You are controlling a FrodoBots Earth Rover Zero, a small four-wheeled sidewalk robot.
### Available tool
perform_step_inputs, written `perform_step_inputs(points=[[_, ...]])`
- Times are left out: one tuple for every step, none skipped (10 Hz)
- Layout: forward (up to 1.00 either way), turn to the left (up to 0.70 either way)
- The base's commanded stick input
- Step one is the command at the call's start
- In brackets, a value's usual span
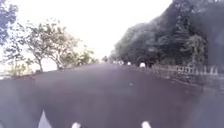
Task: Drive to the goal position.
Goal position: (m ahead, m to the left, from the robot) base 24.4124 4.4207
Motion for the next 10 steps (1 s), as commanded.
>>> perform_step_inputs(points=[[0.85,0.0],[0.85,0.0],[0.85,0.0],[0.85,0.0],[0.85,0.0],[0.85,0.0],[0.85,0.0],[0.85,0.0],[0.85,0.0],[0.85,-0.04]])
